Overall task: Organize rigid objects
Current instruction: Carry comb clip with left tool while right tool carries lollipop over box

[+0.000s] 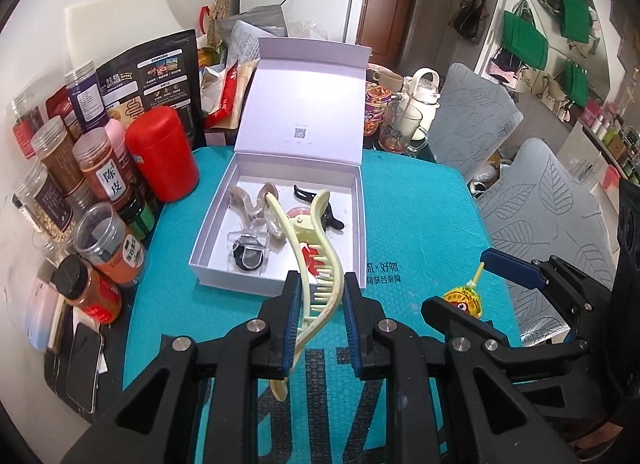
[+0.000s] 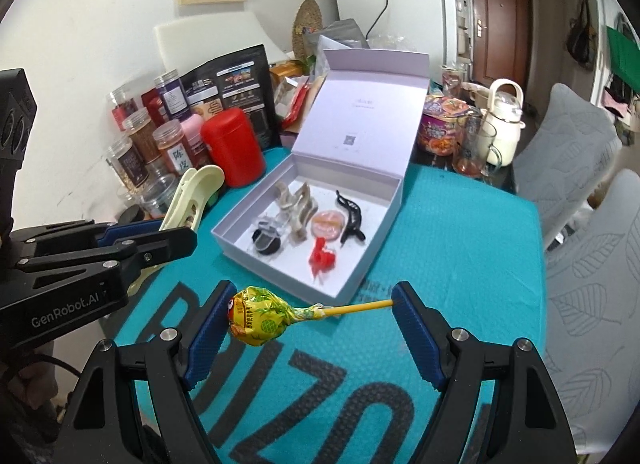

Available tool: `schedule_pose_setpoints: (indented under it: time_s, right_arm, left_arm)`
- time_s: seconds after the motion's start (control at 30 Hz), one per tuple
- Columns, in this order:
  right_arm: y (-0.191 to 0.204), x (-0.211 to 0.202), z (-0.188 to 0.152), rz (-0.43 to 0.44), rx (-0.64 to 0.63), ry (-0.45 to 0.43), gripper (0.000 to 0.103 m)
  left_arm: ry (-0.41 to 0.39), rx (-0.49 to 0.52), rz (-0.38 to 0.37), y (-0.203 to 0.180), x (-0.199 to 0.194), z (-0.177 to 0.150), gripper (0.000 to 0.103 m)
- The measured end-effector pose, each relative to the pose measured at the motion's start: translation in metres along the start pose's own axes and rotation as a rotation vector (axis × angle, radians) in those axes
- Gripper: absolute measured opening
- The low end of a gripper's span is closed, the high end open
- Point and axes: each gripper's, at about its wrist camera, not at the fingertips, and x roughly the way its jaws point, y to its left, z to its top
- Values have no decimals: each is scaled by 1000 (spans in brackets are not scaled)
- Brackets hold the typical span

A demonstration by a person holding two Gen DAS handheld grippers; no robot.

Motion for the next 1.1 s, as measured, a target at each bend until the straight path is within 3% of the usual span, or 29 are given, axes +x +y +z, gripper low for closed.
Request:
schedule_pose_setpoints:
  time_s: [0.7, 1.1]
  right_arm:
    - [-3, 82, 70, -29, 1, 26, 80]
    - [-10, 128, 90, -46, 40, 38, 80]
  left_arm:
    - [53, 47, -31, 48, 71, 63, 20]
    - [68, 97, -39, 67, 115, 86, 20]
